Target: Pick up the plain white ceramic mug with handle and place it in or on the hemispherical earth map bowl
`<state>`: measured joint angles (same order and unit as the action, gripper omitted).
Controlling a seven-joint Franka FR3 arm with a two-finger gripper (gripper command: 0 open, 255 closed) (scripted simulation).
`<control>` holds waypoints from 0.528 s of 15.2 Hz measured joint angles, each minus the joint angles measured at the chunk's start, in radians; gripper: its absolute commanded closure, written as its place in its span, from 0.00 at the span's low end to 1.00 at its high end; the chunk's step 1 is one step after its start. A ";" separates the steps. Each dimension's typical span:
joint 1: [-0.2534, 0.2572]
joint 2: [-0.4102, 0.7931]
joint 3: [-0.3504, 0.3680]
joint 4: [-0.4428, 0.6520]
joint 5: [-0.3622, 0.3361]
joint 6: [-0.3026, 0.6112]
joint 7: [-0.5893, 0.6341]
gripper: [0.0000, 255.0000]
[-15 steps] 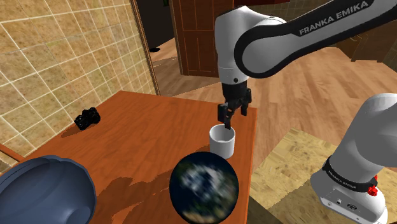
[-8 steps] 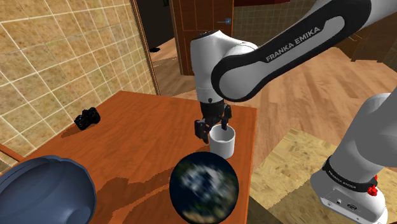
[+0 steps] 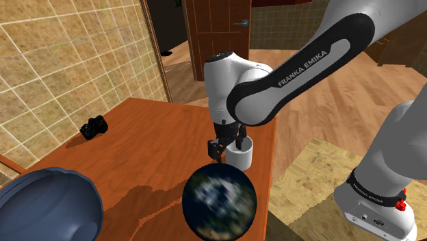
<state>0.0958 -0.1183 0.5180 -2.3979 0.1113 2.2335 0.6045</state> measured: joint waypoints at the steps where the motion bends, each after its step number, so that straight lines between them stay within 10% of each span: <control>1: -0.001 0.005 0.000 -0.002 -0.002 0.006 0.001 0.00; 7: -0.001 0.009 0.001 -0.004 -0.004 0.013 0.002 0.00; 8: -0.001 0.009 0.001 -0.004 -0.004 0.013 0.002 1.00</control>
<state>0.0950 -0.1096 0.5190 -2.4022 0.1071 2.2462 0.6068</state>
